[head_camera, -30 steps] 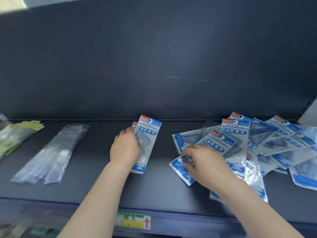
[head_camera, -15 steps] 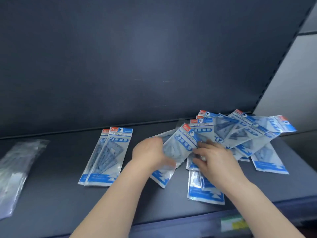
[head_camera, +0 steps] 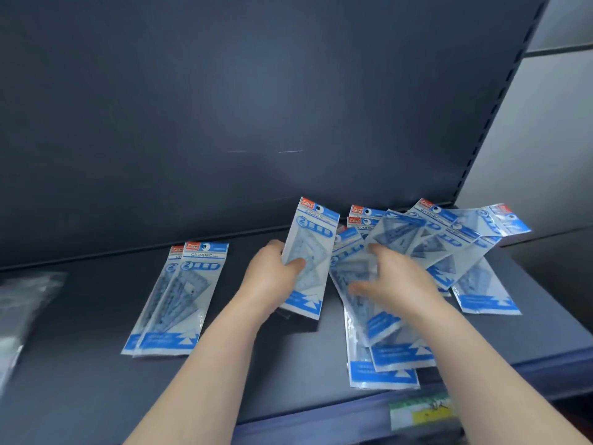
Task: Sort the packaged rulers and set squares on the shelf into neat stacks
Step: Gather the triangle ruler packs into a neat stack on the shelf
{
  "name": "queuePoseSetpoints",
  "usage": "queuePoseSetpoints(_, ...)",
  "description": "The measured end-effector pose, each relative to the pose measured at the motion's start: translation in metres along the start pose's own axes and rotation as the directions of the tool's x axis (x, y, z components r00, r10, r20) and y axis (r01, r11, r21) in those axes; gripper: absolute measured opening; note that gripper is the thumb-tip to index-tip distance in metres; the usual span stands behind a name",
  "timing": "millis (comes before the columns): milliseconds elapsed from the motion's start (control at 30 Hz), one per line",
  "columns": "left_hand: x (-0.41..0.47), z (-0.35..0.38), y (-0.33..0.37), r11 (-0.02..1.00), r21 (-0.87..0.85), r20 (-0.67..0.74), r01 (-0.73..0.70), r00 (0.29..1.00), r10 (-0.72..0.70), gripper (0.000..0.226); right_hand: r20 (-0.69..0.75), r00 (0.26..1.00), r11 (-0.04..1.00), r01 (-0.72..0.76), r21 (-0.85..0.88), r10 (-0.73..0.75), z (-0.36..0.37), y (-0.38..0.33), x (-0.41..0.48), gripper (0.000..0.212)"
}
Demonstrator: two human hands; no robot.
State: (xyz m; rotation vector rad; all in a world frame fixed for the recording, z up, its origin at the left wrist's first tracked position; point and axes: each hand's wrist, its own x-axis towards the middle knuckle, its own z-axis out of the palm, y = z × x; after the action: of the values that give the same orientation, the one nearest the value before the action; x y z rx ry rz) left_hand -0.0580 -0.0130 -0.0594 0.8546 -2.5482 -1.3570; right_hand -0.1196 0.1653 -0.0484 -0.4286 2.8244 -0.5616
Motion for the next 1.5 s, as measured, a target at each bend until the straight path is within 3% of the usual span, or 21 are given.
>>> queuePoseSetpoints(133,0.000,-0.004,0.001,0.997,-0.075,-0.065,0.028,0.997,-0.033,0.015,-0.061,0.997,0.990,0.046,0.132,-0.038,-0.004,-0.001,0.001,0.031)
queuePoseSetpoints(233,-0.007,-0.013,-0.009,0.996,0.085,-0.149,-0.001,0.989,0.014,0.030,-0.026,0.994,0.981,0.110,0.163,-0.107,-0.006,-0.014,-0.001,0.022)
queuePoseSetpoints(400,-0.022,-0.058,-0.048,0.946,0.314,-0.329,0.081,0.944,0.029,0.048,0.028,0.975,0.931,0.204,0.301,-0.222,0.014,-0.059,-0.006,0.031)
queuePoseSetpoints(500,-0.032,-0.082,-0.076,0.839,0.521,-0.283,0.160,0.959,-0.007,0.033,0.093,0.950,0.879,0.234,0.416,-0.297,0.035,-0.094,-0.012,0.039)
queuePoseSetpoints(600,-0.042,-0.096,-0.096,0.804,0.572,-0.270,0.163,0.963,-0.004,0.032,0.128,0.945,0.809,0.181,0.558,-0.300,0.060,-0.126,-0.016,0.052)
queuePoseSetpoints(633,-0.044,-0.100,-0.100,0.802,0.576,-0.268,0.157,0.964,0.004,0.032,0.126,0.942,0.838,0.210,0.504,-0.312,0.068,-0.134,-0.018,0.060)
queuePoseSetpoints(700,-0.047,-0.108,-0.106,0.787,0.603,-0.232,0.133,0.973,0.014,0.033,0.124,0.933,0.927,0.306,0.217,-0.337,0.082,-0.144,-0.020,0.073)
queuePoseSetpoints(733,-0.048,-0.112,-0.109,0.774,0.622,-0.208,0.116,0.978,0.020,0.035,0.111,0.924,0.931,0.361,0.058,-0.366,0.087,-0.147,-0.022,0.068)
queuePoseSetpoints(800,-0.051,-0.118,-0.111,0.755,0.649,-0.166,0.096,0.986,0.018,0.040,0.135,0.907,0.909,0.410,-0.070,-0.399,0.095,-0.156,-0.026,0.044)
queuePoseSetpoints(867,-0.052,-0.122,-0.110,0.751,0.654,-0.141,0.095,0.990,-0.002,0.047,0.138,0.903,0.904,0.420,-0.083,-0.407,0.105,-0.167,-0.026,0.034)
queuePoseSetpoints(1067,-0.046,-0.135,-0.109,0.671,0.738,-0.089,0.073,0.996,-0.011,0.052,0.064,0.883,0.877,0.470,-0.103,-0.466,0.114,-0.189,-0.018,0.032)
queuePoseSetpoints(1167,-0.036,-0.135,-0.098,0.665,0.747,-0.108,0.022,0.990,0.088,0.047,-0.085,0.891,0.881,0.422,-0.213,-0.447,0.101,-0.164,-0.016,0.034)
queuePoseSetpoints(1300,-0.019,-0.100,-0.066,0.742,0.647,0.012,-0.175,0.976,0.220,0.045,-0.033,0.927,0.875,0.339,-0.345,-0.373,0.083,-0.118,-0.014,0.042)
queuePoseSetpoints(1400,-0.010,-0.061,-0.044,0.737,0.616,0.118,-0.278,0.958,0.263,0.051,0.037,0.912,0.889,0.407,-0.208,-0.409,0.074,-0.081,-0.022,0.036)
queuePoseSetpoints(1500,-0.004,-0.030,-0.029,0.707,0.657,0.167,-0.263,0.965,0.203,0.059,0.034,0.880,0.880,0.474,-0.014,-0.474,0.063,-0.054,-0.031,0.014)
